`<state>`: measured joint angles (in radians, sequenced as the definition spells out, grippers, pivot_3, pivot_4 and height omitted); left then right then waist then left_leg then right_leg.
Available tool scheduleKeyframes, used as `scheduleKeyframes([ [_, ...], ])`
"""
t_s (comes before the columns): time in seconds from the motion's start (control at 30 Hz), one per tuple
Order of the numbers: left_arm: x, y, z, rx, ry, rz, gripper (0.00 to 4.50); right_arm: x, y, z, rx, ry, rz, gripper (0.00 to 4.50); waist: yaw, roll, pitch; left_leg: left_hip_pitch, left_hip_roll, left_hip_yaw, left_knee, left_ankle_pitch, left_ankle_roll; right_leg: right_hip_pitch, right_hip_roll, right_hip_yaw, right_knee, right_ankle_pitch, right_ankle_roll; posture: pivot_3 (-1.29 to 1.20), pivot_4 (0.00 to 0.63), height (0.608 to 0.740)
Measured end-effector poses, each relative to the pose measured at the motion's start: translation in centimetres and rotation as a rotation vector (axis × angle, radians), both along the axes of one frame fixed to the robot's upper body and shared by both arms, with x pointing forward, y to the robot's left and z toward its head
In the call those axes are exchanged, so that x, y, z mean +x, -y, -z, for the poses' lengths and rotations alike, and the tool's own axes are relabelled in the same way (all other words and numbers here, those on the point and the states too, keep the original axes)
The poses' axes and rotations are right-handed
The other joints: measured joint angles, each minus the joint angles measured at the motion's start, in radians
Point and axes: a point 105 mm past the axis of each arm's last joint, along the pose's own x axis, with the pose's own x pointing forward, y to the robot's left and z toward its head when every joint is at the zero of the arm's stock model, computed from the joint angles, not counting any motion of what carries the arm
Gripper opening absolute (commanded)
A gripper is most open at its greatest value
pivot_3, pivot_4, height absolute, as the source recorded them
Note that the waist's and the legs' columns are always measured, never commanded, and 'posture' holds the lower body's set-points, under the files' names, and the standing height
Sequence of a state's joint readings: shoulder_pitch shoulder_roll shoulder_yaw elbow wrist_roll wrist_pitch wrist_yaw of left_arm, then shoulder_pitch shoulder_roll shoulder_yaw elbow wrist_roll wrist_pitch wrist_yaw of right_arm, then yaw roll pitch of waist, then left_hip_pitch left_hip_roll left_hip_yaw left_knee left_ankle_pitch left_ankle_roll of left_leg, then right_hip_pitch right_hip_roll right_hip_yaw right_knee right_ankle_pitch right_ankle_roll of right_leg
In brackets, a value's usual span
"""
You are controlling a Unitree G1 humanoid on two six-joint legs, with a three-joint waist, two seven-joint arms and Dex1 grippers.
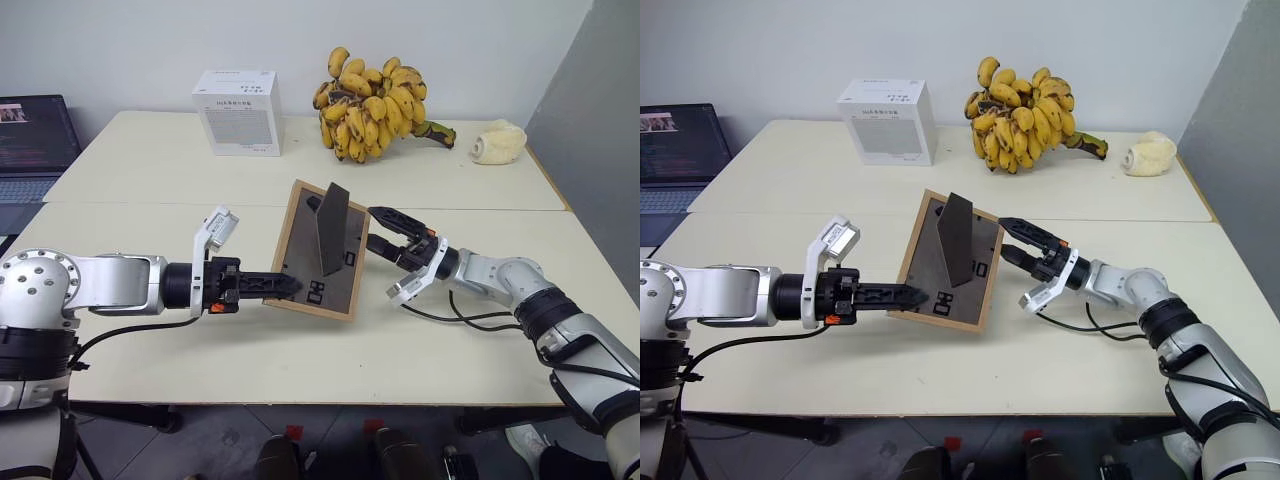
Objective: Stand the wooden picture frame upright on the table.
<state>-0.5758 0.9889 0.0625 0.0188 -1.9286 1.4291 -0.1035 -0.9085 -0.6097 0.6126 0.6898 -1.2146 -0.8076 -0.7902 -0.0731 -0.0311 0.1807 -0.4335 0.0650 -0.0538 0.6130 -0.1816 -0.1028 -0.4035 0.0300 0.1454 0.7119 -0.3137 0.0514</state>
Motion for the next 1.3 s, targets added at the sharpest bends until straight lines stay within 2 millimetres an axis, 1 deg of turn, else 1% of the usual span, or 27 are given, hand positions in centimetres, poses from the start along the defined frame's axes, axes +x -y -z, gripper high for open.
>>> scheduleKeyframes([
  [0.13, -0.1, 0.4, 0.2, 0.003, -0.012, 0.026, 1.27, -0.1, -0.3, -1.2, 0.014, 0.034, -0.029, 4.49, 0.0, 0.0, 0.0, 0.0, 0.0, 0.0, 0.0, 0.0, 0.0, 0.0, 0.0, 0.0, 0.0, 0.0, 0.0, 0.0, 0.15, 0.74],
  [0.23, -0.1, 0.7, -0.2, -0.003, 0.0, 0.036, 1.27, -0.4, -1.0, -1.4, 0.023, 0.044, -0.052, 4.49, 0.0, 0.0, 0.0, 0.0, 0.0, 0.0, 0.0, 0.0, 0.0, 0.0, 0.0, 0.0, 0.0, 0.0, 0.0, 0.0, 0.15, 0.74],
  [0.27, 0.0, 0.7, -0.3, -0.006, 0.003, 0.039, 1.27, -0.6, -1.3, -1.4, 0.026, 0.042, -0.064, 4.2, -0.001, 0.0, 0.0, 0.0, 0.0, -0.001, 0.0, 0.0, 0.0, 0.0, 0.0, 0.0, 0.0, 0.0, 0.0, 0.0, 0.15, 0.74],
  [0.33, 0.0, 0.8, -0.3, -0.008, 0.004, 0.045, 1.27, -1.0, -2.2, -1.3, 0.027, 0.045, -0.097, 3.81, -0.002, 0.0, 0.0, 0.0, 0.0, -0.001, 0.0, 0.0, 0.0, 0.0, 0.0, 0.0, 0.001, 0.0, 0.0, 0.0, 0.15, 0.74],
  [0.37, 0.0, 0.9, -0.3, -0.008, 0.004, 0.047, 1.27, -1.3, -2.6, -1.3, 0.028, 0.048, -0.113, 3.53, -0.002, 0.0, 0.0, 0.0, 0.0, -0.001, 0.0, 0.0, 0.0, 0.0, 0.0, -0.001, 0.001, 0.0, 0.0, 0.0, 0.15, 0.74],
  [0.43, 0.0, 0.9, -0.5, -0.011, 0.009, 0.051, 1.27, -1.4, -2.8, -1.1, 0.026, 0.045, -0.121, 3.11, -0.002, 0.0, 0.0, 0.0, 0.0, -0.001, 0.0, 0.0, 0.0, 0.0, 0.0, -0.001, 0.001, 0.0, 0.0, 0.0, 0.15, 0.74],
  [0.5, -0.1, 0.9, -0.7, -0.018, 0.011, 0.057, 1.27, -1.4, -2.8, -1.1, 0.025, 0.046, -0.118, 2.51, -0.001, 0.0, 0.0, 0.0, 0.0, -0.001, 0.001, 0.0, 0.0, 0.0, 0.0, -0.001, 0.001, 0.0, 0.0, 0.0, 0.15, 0.74],
  [0.53, -0.1, 1.0, -0.8, -0.023, 0.012, 0.06, 1.27, -1.3, -2.8, -1.1, 0.026, 0.047, -0.116, 2.32, -0.001, 0.0, 0.0, 0.0, 0.0, -0.001, 0.001, 0.0, 0.0, 0.0, 0.0, -0.001, 0.001, 0.0, 0.0, 0.0, 0.15, 0.74],
  [0.57, -0.2, 1.0, -0.9, -0.027, 0.014, 0.064, 1.27, -1.3, -2.8, -1.1, 0.026, 0.049, -0.114, 1.99, -0.001, 0.0, 0.0, 0.0, 0.0, -0.001, 0.001, 0.0, 0.0, 0.0, 0.0, -0.001, 0.001, 0.0, 0.0, 0.0, 0.15, 0.74],
  [0.63, -0.2, 1.0, -1.1, -0.046, 0.009, 0.068, 1.27, -1.3, -2.7, -1.3, 0.041, 0.057, -0.114, 1.62, -0.002, 0.0, 0.0, 0.0, 0.0, -0.001, 0.001, 0.0, 0.0, 0.0, 0.0, -0.001, 0.001, 0.0, 0.0, 0.0, 0.15, 0.74],
  [0.7, -0.2, 1.0, -1.2, -0.071, 0.0, 0.073, 1.27, -1.4, -2.7, -1.6, 0.06, 0.065, -0.118, 1.37, -0.002, 0.0, 0.0, 0.0, 0.0, -0.001, 0.001, 0.0, 0.0, 0.0, 0.0, -0.001, 0.001, 0.0, 0.0, 0.0, 0.15, 0.74],
  [0.73, -0.2, 1.0, -1.2, -0.075, -0.001, 0.073, 1.27, -1.4, -2.7, -1.6, 0.061, 0.066, -0.119, 1.32, -0.003, 0.0, 0.0, 0.0, 0.0, -0.001, 0.001, 0.0, 0.0, 0.0, 0.0, -0.001, 0.001, 0.0, 0.0, 0.0, 0.15, 0.74],
  [1.27, 0.0, 1.2, -1.2, -0.075, 0.001, 0.071, 1.27, -1.2, -2.5, -1.7, 0.061, 0.077, -0.104, 1.31, -0.003, 0.0, 0.0, 0.0, 0.0, -0.001, 0.001, 0.0, 0.001, 0.0, 0.0, -0.001, 0.001, 0.0, 0.0, 0.0, 0.15, 0.74],
  [1.3, 0.0, 1.2, -1.2, -0.075, 0.001, 0.07, 1.62, -1.2, -2.5, -1.7, 0.061, 0.077, -0.104, 1.31, -0.003, 0.0, 0.0, 0.0, 0.0, -0.001, 0.001, 0.0, 0.001, 0.0, 0.0, -0.001, 0.001, 0.0, 0.0, 0.0, 0.15, 0.74],
])
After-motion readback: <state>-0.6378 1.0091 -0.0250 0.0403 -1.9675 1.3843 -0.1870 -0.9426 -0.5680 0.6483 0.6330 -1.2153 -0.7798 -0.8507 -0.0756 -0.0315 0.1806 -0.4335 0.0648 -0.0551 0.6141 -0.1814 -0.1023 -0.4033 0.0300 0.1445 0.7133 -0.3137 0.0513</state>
